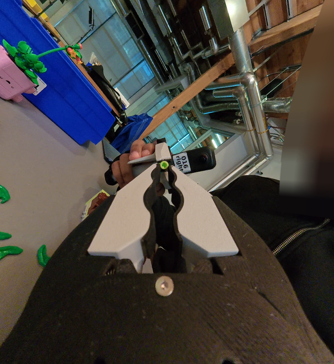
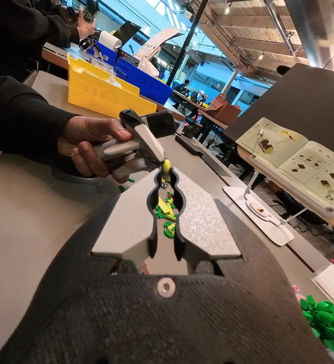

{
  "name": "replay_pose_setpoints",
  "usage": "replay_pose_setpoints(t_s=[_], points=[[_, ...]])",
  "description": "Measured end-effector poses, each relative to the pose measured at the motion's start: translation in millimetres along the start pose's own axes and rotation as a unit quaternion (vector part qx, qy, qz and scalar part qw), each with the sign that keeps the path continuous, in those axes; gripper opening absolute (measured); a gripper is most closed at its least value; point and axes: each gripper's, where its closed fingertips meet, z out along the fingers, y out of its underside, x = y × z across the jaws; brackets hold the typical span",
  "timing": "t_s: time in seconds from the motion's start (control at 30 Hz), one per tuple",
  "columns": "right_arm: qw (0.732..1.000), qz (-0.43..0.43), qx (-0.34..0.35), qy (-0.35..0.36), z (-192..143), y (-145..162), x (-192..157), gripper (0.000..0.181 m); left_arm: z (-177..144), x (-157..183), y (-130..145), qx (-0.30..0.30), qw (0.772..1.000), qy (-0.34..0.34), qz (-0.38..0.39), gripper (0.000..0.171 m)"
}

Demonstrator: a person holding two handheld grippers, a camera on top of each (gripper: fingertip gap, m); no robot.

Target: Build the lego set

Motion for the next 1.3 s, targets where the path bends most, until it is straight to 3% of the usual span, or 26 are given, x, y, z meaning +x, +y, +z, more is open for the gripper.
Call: replay_pose_setpoints(t_s=[0.17, 0.23, 0.33, 0.4, 0.53, 0.67, 0.8, 0.9, 1.03, 1.17, 1.3], points=[[1.000, 0.022, -0.011, -0.010, 0.3, -0.3, 0.7, 0.005, 0.2, 1.0, -0.4, 0.002, 1.000, 0.002, 0.001, 0.006], [0.999, 0.035, -0.016, -0.004, 0.6, 2.7, 4.3, 0.005, -2.1, -1.8, -3.4, 0.007, 1.000, -0.014, 0.011, 0.017], [0.996, 0.083, -0.018, -0.003, -1.1, 6.5, 11.2, 0.005, -9.3, -13.2, -7.0, -0.003, 0.996, -0.068, 0.050, 0.036], [0.990, 0.137, -0.022, -0.003, -3.0, 12.0, 18.9, 0.005, -17.8, -23.0, -11.1, -0.013, 0.986, -0.127, 0.108, 0.040], [0.977, 0.211, -0.038, 0.016, -8.7, 28.8, 37.4, 0.006, -55.3, -32.8, -38.7, -0.013, 0.938, -0.255, 0.234, 0.040], [0.969, 0.237, -0.053, 0.049, -16.9, 44.8, 54.3, 0.005, -136.5, -35.9, -86.2, 0.039, 0.853, -0.408, 0.323, 0.035], [0.964, 0.254, -0.058, 0.062, -21.6, 53.8, 62.8, 0.005, -215.0, -34.3, -106.6, 0.039, 0.783, -0.520, 0.339, 0.022], [0.963, 0.256, -0.061, 0.064, -21.2, 57.5, 63.7, 0.005, -254.4, -23.9, -112.1, 0.038, 0.757, -0.561, 0.333, 0.000], [0.962, 0.259, -0.061, 0.065, -19.7, 60.0, 63.5, 0.005, -284.7, -16.6, -114.3, 0.025, 0.728, -0.604, 0.323, 0.000], [0.961, 0.261, -0.064, 0.071, -19.9, 63.1, 66.1, 0.005, -286.8, -26.6, -101.1, -0.027, 0.735, -0.609, 0.298, 0.000], [0.960, 0.265, -0.060, 0.074, -20.7, 63.2, 68.2, 0.005, -302.8, -36.3, -100.3, -0.040, 0.697, -0.652, 0.296, 0.000]])
